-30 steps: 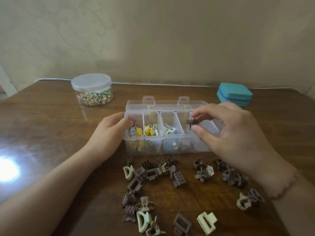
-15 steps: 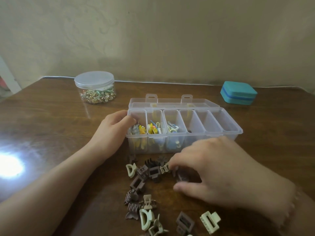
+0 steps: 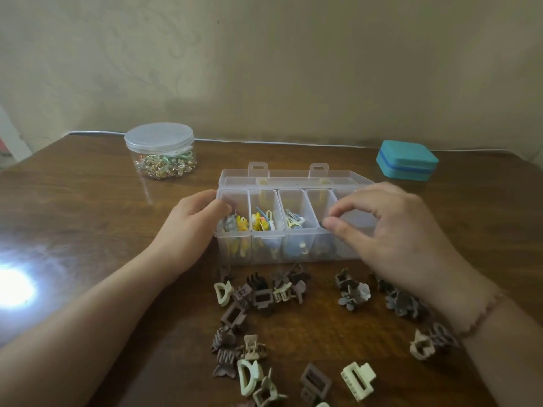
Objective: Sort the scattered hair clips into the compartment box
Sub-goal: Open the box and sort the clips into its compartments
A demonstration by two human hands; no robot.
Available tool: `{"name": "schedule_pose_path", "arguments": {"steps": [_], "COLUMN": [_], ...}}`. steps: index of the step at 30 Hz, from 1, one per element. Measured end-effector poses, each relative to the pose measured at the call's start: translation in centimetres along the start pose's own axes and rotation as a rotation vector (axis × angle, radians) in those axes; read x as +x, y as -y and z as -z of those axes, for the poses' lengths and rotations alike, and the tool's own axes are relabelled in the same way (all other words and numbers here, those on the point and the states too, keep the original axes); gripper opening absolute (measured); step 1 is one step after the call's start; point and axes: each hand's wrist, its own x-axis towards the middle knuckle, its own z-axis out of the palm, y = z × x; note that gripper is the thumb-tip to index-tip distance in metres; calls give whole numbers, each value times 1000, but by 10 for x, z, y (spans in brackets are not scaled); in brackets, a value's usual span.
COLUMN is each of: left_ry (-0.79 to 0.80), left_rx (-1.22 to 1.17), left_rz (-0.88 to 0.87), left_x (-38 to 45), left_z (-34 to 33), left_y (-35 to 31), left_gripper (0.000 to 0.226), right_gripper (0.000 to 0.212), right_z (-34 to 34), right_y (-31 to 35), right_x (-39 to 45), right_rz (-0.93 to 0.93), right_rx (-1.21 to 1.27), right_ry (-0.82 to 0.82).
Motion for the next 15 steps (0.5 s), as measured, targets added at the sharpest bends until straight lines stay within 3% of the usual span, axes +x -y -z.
{"name": "schedule_pose_path", "arguments": {"steps": [5, 8, 11, 15], "left_ry": [13, 13, -6, -6], "left_rx": [-7, -7, -2, -3], "left_rz": [10, 7, 0, -3], "left_x": [1, 1, 1, 1], "left_z": [0, 0, -1, 0], "left_y": [0, 1, 1, 1], "left_gripper": [42, 42, 41, 41], "right_gripper": [20, 21, 28, 26], "right_z": [9, 5, -9, -14], "right_y": [5, 17, 17, 13], "right_x": [-5, -14, -16, -13], "right_rz": [249, 375, 399, 386], "right_rx": [36, 58, -131, -182], "right_ry": [-155, 56, 227, 266]}}
